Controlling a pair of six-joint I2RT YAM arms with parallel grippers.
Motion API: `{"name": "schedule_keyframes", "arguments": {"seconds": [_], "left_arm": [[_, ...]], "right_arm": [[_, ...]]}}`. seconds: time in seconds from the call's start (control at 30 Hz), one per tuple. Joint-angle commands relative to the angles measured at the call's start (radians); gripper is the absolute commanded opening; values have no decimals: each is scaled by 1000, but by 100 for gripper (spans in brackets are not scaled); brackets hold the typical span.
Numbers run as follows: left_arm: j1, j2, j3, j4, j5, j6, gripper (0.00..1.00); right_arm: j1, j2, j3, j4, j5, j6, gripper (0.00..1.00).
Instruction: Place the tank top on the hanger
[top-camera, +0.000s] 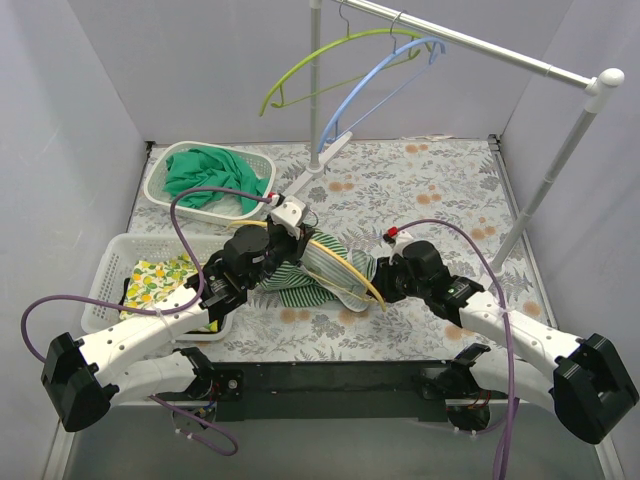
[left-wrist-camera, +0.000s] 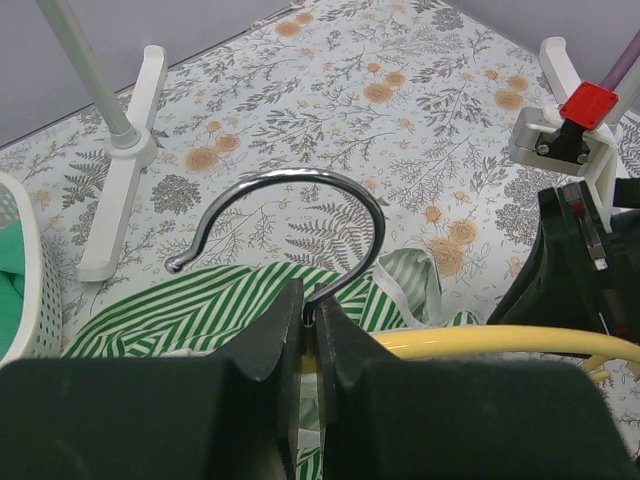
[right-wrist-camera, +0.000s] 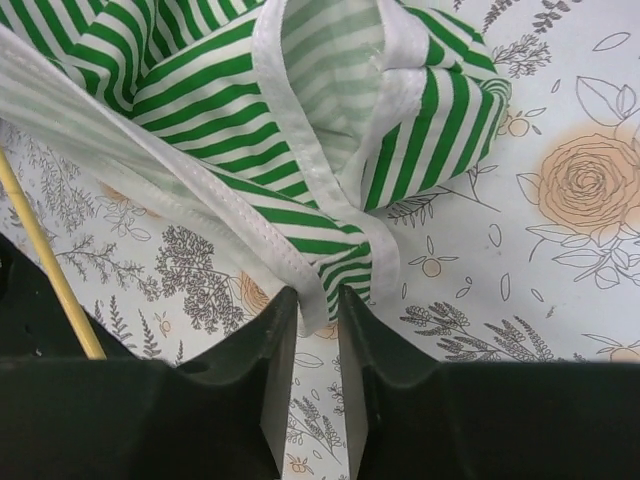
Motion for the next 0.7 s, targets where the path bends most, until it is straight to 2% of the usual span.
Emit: {"name": "schedule_keyframes", "arguments": {"seconds": [0.0, 0.07, 0.1, 0.2, 0.37, 0.67], "left_arm": [[-5, -20, 2, 83, -57, 17, 0], [-5, -22, -1, 91, -72, 19, 0], [-5, -22, -1, 94, -76, 19, 0], [-5, -17, -6, 102, -99, 25, 0], [-5, -5, -27, 146, -169, 27, 0], [-5, 58, -41, 283, -306, 68, 0]], "right_arm": [[-3, -24, 28, 2, 88, 1, 22], [-3, -21, 37, -14, 112, -1, 16], [-4, -16, 45, -18, 123, -4, 8], [-3, -13, 57, -40, 161, -8, 1], [-3, -30, 75, -55, 201, -2, 1], [-13, -102, 153, -204, 283, -8, 1]]}}
